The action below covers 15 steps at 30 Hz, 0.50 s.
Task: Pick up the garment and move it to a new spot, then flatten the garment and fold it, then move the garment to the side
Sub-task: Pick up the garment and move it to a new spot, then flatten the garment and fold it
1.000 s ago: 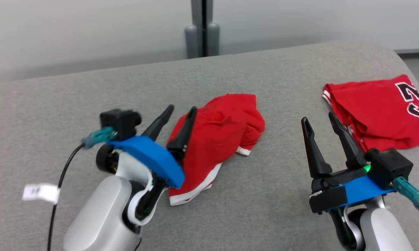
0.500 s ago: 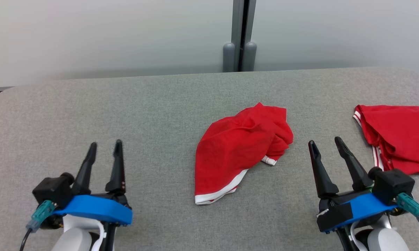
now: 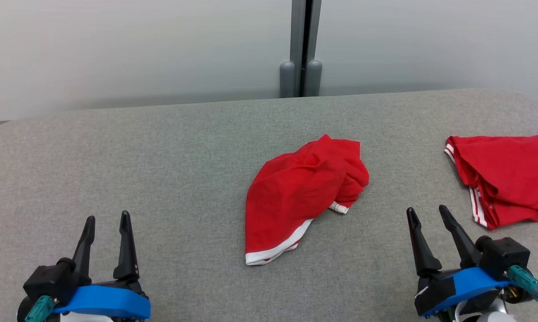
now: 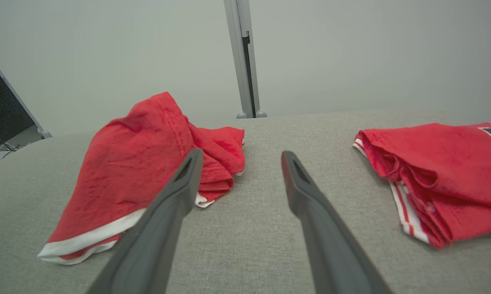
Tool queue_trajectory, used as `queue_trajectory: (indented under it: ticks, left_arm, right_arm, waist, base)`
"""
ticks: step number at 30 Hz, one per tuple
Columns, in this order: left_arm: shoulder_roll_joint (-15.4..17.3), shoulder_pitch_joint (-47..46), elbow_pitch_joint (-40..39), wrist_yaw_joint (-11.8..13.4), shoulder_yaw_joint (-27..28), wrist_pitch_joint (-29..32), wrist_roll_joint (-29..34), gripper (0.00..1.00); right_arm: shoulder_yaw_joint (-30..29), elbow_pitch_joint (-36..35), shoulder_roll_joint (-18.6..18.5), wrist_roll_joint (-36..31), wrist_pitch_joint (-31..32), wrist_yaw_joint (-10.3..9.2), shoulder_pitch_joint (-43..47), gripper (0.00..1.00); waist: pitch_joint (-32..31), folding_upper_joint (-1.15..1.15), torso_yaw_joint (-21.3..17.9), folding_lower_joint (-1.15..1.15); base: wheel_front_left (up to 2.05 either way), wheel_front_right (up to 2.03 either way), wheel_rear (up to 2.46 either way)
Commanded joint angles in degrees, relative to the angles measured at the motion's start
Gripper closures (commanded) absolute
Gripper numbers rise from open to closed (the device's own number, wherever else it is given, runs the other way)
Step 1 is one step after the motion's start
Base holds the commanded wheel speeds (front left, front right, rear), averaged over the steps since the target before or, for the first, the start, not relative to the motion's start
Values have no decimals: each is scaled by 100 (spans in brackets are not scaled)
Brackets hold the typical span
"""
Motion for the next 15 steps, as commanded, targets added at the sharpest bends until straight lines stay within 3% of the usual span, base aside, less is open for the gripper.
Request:
queue_trajectory:
  ticks: [1, 15]
  left_arm:
    - [43, 59, -48, 31, 62, -33, 49, 0]
    - [-2, -70, -133, -3, 46, -30, -1, 0]
  right_arm:
    - [-32, 48, -3, -36, -34, 3, 42, 0]
    - [82, 93, -3, -34, -15, 3, -219, 0]
  waist:
    - [12, 0, -14, 1]
    - [196, 0, -6, 1]
  base:
    - [0, 0, 0]
    - [0, 0, 0]
